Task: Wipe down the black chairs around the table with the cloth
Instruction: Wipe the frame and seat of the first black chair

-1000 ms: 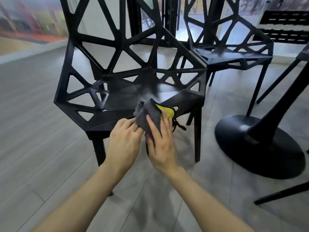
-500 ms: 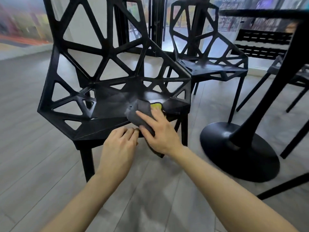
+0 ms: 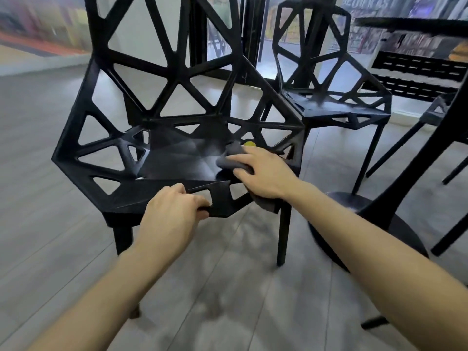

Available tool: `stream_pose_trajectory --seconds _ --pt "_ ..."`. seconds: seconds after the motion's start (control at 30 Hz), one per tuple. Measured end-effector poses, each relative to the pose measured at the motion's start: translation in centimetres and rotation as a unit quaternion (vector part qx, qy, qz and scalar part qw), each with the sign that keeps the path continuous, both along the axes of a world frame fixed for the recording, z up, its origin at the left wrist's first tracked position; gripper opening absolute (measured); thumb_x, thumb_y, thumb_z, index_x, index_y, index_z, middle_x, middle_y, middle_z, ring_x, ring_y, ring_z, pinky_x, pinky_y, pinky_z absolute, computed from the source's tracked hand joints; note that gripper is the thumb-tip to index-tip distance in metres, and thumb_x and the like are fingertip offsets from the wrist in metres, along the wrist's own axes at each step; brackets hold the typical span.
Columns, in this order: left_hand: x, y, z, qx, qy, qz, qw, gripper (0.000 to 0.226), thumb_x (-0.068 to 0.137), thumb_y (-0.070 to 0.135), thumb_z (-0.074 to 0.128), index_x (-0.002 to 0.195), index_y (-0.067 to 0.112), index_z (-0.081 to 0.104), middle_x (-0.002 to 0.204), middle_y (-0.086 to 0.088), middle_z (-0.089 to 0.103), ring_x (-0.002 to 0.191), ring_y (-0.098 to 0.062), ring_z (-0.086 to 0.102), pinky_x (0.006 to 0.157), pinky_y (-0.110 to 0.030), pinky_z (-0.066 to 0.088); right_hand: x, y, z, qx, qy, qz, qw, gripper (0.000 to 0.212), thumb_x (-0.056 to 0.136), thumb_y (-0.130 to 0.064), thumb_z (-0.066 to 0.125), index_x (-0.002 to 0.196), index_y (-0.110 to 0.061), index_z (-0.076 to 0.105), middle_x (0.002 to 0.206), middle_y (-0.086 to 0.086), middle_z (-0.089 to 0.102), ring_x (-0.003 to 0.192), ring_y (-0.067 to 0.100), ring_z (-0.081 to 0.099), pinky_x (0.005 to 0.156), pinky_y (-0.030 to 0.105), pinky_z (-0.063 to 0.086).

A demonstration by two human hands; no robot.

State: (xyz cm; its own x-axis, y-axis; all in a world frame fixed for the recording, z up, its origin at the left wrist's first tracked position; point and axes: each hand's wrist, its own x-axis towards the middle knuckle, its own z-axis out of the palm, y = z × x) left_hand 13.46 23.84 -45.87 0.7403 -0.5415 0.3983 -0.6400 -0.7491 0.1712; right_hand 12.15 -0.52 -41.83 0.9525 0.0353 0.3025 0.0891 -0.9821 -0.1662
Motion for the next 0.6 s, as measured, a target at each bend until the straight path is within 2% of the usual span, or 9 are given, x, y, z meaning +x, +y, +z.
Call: stream_pose_trajectory --seconds 0.07,0.13,0.2,0.27,0.33,0.4,0.47,0.53,0.6 --pt "-0.4 1.4 1.1 0.037 0.034 0.013 0.999 0.022 0.099 0.047 0.070 0.120 0.050 0.078 0.091 0.006 0.053 0.096 -0.022 0.058 0.074 -0.034 0.040 -1.5 0.6 0.3 0.013 0.004 0.065 0.998 0.045 0.104 -0.041 0.053 0.149 -0.036 0.057 0.142 -0.005 0.060 0.133 0.015 0.049 0.107 0.036 0.041" --pt "-0.9 2.2 2.0 0.070 0.045 0.016 0.996 0.023 0.101 0.050 0.065 0.122 0.052 0.076 0.093 0.009 0.056 0.098 -0.017 0.059 0.078 -0.033 0.043 -0.8 -0.7 0.7 0.006 0.031 0.076 0.997 0.040 0.108 -0.037 0.050 0.147 -0.035 0.058 0.134 -0.005 0.064 0.124 0.015 0.051 0.106 0.035 0.038" --pt "-1.3 2.5 2.3 0.093 0.053 0.015 0.994 0.022 0.103 0.050 0.064 0.120 0.051 0.076 0.093 0.008 0.058 0.099 -0.016 0.061 0.078 -0.032 0.045 2.5 -3.9 1.8 -0.045 0.067 0.000 0.997 0.039 0.110 -0.033 0.043 0.144 -0.029 0.061 0.131 0.007 0.064 0.126 0.025 0.052 0.106 0.037 0.032" --pt "-1.6 2.3 2.4 0.107 0.032 0.017 0.994 0.021 0.104 0.048 0.061 0.119 0.048 0.077 0.090 0.008 0.058 0.097 -0.016 0.063 0.074 -0.033 0.043 5.8 -5.8 2.5 -0.049 0.094 -0.081 0.991 0.044 0.110 -0.032 0.040 0.148 -0.023 0.060 0.142 0.019 0.059 0.136 0.037 0.048 0.112 0.041 0.032" --pt "-1.8 2.3 2.4 0.138 0.009 0.026 0.990 0.020 0.106 0.046 0.060 0.118 0.044 0.076 0.087 0.006 0.057 0.093 -0.018 0.062 0.069 -0.033 0.038 7.3 -3.9 2.4 -0.044 0.104 -0.096 0.989 0.044 0.110 -0.033 0.043 0.149 -0.024 0.060 0.151 0.017 0.055 0.141 0.037 0.046 0.114 0.041 0.035" --pt "-2.1 2.2 2.2 0.145 0.003 0.019 0.989 0.015 0.104 0.043 0.063 0.111 0.039 0.076 0.082 0.004 0.053 0.085 -0.021 0.058 0.066 -0.034 0.034 6.3 0.5 1.6 0.006 0.114 -0.036 0.993 0.040 0.108 -0.036 0.048 0.145 -0.033 0.064 0.153 0.005 0.059 0.142 0.029 0.050 0.113 0.038 0.038" --pt "-2.5 2.2 2.2 0.169 -0.023 -0.004 0.985 0.008 0.087 0.037 0.083 0.090 0.033 0.077 0.071 0.003 0.049 0.072 -0.022 0.056 0.060 -0.032 0.030 3.8 4.3 1.2 0.071 0.107 0.065 0.990 0.038 0.106 -0.040 0.055 0.143 -0.041 0.064 0.148 -0.009 0.064 0.136 0.015 0.056 0.113 0.035 0.041" --pt "-2.6 2.4 2.4 0.170 -0.027 -0.009 0.985 0.022 0.068 0.033 0.096 0.074 0.031 0.075 0.065 0.005 0.049 0.062 -0.020 0.044 0.058 -0.029 0.026 2.5 4.8 0.6 0.099 0.131 0.128 0.978 0.037 0.106 -0.039 0.058 0.143 -0.041 0.064 0.141 -0.014 0.067 0.129 0.005 0.058 0.110 0.027 0.042" --pt "-2.4 2.1 1.6 0.138 -0.046 -0.027 0.989 0.012 0.086 0.042 0.085 0.087 0.033 0.078 0.077 0.005 0.051 0.071 -0.019 0.034 0.064 -0.030 0.028 4.2 2.2 1.0 0.059 0.136 0.110 0.983 0.034 0.107 -0.036 0.057 0.139 -0.038 0.066 0.133 -0.010 0.071 0.125 0.010 0.062 0.106 0.029 0.044"
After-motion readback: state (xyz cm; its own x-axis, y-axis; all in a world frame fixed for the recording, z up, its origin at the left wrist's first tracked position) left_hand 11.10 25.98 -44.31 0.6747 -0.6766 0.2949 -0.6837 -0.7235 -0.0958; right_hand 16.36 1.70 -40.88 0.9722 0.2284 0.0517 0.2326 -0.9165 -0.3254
